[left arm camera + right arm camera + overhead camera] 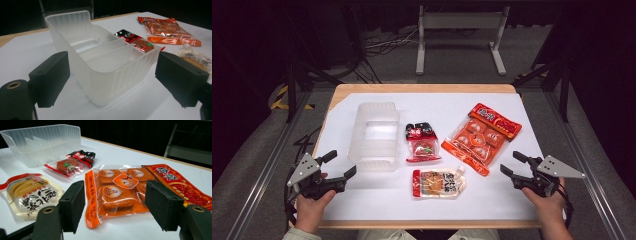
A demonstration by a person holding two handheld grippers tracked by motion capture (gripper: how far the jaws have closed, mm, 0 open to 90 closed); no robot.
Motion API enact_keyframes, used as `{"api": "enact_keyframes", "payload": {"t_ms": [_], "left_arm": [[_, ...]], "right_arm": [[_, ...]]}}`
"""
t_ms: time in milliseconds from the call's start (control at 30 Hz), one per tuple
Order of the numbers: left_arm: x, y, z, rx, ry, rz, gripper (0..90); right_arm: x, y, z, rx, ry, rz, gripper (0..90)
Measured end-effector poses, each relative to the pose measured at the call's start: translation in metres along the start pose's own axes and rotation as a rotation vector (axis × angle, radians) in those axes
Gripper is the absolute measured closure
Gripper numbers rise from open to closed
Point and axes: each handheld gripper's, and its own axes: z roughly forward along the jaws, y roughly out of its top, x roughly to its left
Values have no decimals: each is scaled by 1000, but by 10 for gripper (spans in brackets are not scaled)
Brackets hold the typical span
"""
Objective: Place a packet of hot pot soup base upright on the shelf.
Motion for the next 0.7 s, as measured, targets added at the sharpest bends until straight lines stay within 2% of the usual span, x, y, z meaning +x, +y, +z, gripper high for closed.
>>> {"api": "enact_keyframes", "payload": {"t_ms": [100,267,433,567,700], "left_arm": [[-2,2,3,11,5,24,132],[-2,2,2,8,9,21,133],[-2,2,2,7,11,20,133],[-3,2,3,15,18,32,133],[-3,0,3,19,17,25,134]], "right_arm": [[0,1,-1,-1,2,6,338],[-2,0,-2,-1,-6,24,345],[-4,3,0,-7,8,13,380],[-4,9,1,23,-30,7,372],[-6,13,1,30,-19,26,384]]}}
